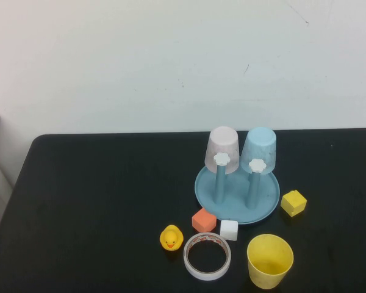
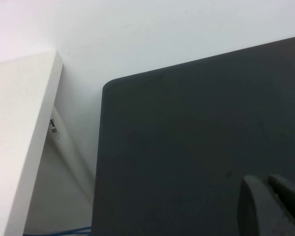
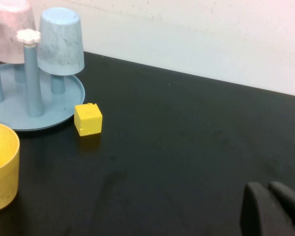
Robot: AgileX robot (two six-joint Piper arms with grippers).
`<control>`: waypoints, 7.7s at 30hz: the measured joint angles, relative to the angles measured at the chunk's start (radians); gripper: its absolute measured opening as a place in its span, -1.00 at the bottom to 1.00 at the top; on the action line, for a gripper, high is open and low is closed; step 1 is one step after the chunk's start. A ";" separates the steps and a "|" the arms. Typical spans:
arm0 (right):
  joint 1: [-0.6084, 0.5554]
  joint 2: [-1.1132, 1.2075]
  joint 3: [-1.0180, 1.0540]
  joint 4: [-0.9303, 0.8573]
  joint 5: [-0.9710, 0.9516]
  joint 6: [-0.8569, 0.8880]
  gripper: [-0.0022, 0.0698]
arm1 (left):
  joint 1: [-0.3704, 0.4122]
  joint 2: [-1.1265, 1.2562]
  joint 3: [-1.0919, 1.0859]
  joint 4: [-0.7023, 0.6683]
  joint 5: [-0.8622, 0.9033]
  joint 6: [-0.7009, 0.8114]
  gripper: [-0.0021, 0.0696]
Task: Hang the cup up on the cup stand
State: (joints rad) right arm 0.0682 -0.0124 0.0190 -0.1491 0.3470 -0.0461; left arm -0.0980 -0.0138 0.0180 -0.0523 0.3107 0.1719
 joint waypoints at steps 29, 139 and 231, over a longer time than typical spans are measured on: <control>0.000 0.000 0.000 0.000 0.000 0.000 -0.94 | 0.000 0.000 0.000 -0.913 -0.149 -0.269 -0.95; 0.000 0.000 0.000 0.002 0.000 0.000 -0.94 | -0.842 2.108 -1.677 -0.021 0.530 -0.123 0.11; 0.000 1.355 -0.629 1.837 0.796 -0.964 0.56 | -0.659 1.414 -0.906 0.361 -0.549 0.054 -0.91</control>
State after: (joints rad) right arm 0.0682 1.3425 -0.6105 1.6880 1.1434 -1.0099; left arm -0.7565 1.4003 -0.8877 0.3087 -0.2385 0.2255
